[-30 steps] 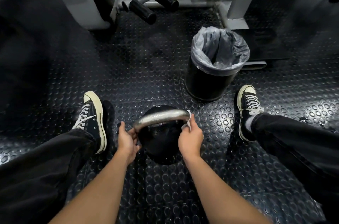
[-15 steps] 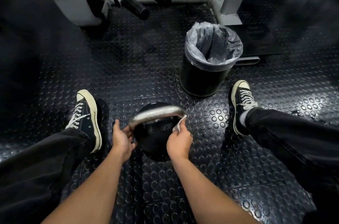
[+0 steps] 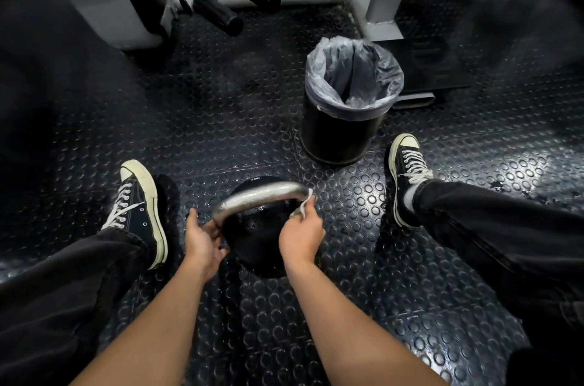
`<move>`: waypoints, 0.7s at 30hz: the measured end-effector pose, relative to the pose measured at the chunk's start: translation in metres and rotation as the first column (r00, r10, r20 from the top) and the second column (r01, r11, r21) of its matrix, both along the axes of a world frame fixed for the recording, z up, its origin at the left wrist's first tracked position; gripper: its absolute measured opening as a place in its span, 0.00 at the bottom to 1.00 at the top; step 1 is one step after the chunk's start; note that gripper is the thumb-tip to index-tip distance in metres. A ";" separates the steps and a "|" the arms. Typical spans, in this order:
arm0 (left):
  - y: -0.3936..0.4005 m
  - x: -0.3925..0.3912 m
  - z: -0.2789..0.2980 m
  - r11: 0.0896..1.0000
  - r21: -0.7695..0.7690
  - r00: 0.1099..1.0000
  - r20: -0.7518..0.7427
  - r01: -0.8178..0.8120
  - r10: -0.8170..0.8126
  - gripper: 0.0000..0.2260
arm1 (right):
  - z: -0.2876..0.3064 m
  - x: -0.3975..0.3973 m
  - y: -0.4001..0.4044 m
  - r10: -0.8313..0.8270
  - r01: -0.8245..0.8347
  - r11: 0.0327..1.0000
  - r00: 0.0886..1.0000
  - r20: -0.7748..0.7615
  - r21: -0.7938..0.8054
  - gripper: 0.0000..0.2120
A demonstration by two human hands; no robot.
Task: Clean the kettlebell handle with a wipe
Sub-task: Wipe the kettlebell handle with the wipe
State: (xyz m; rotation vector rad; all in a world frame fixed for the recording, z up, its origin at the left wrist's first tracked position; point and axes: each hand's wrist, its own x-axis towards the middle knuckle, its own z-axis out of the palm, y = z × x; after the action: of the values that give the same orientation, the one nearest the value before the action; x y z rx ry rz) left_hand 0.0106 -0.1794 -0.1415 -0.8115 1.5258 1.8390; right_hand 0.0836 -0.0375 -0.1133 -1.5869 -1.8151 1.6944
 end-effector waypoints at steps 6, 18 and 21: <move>-0.001 0.000 -0.004 1.000 0.004 1.000 -0.006 0.001 -0.001 0.31 | -0.009 0.012 -0.007 0.103 -0.105 0.994 0.993 0.060 0.029 0.26; -0.001 0.000 -0.007 1.000 0.020 1.000 -0.014 0.017 -0.016 0.31 | -0.005 0.008 0.014 0.111 -0.112 0.992 0.993 0.029 0.065 0.27; -0.001 0.000 -0.005 1.000 0.007 1.000 -0.021 0.013 -0.013 0.31 | -0.001 0.011 0.005 0.103 -0.102 0.990 0.995 0.001 0.092 0.28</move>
State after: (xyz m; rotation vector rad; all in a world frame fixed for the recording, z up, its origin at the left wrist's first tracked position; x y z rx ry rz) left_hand 0.0111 -0.1804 -0.1464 -0.7795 1.5330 1.8481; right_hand 0.0948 -0.0320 -0.1145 -1.4763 -1.9742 1.6283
